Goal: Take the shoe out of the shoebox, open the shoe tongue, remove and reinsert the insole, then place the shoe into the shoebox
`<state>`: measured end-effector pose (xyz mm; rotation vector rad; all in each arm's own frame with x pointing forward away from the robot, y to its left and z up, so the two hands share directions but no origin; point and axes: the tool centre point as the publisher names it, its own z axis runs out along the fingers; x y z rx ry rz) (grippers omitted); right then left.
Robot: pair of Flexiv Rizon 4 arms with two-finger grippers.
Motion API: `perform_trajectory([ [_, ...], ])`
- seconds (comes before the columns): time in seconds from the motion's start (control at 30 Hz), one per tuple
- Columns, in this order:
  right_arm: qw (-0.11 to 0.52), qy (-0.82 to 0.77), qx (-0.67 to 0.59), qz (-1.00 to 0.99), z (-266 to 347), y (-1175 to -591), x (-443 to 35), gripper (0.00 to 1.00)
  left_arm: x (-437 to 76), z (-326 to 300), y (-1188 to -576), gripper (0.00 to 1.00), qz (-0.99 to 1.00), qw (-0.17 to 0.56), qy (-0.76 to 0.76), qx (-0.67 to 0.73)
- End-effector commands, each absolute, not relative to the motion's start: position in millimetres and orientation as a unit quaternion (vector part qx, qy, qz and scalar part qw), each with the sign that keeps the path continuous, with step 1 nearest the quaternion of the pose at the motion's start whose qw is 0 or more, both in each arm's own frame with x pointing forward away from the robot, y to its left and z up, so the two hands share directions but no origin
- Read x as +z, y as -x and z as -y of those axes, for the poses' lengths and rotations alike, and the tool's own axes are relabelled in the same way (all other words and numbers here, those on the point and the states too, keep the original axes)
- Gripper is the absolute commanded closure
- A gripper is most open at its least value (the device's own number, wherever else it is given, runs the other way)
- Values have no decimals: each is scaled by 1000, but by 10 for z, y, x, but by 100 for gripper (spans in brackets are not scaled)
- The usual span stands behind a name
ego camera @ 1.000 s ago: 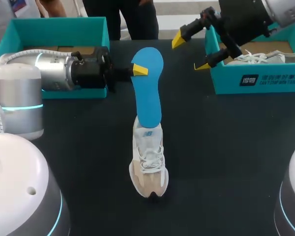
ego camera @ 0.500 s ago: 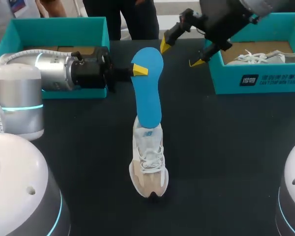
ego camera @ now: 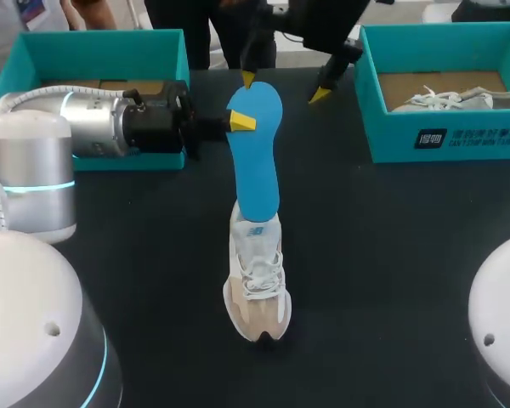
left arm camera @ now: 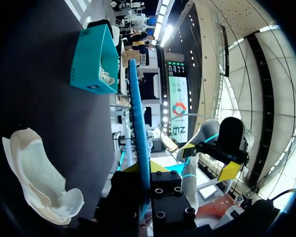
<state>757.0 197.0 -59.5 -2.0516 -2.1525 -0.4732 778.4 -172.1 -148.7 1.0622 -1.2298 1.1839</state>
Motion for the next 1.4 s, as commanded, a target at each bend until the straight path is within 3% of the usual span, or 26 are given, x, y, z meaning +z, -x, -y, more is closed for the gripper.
perform_trajectory([
  [0.03, 16, 689, -106, 716, -2022, -7600, -579, 0, -1482, 1721, -7773, 100, 517, 535, -447, 497],
  [0.13, 16, 689, -106, 716, -2022, -7600, -579, 0, -1482, 1721, -7773, 100, 517, 535, -447, 497],
  [0.27, -43, 687, -87, 720, -2119, -7601, -564, 0, -1482, 1721, -7773, 100, 517, 535, -447, 497],
  [0.77, -40, 675, -88, 732, -2490, -7523, -793, 0, -1482, 1721, -7773, 100, 517, 535, -447, 497],
  [1.4, -65, 680, -86, 725, -2372, -7531, -769, 0, -1482, 1721, -7773, 100, 517, 535, -447, 497],
])
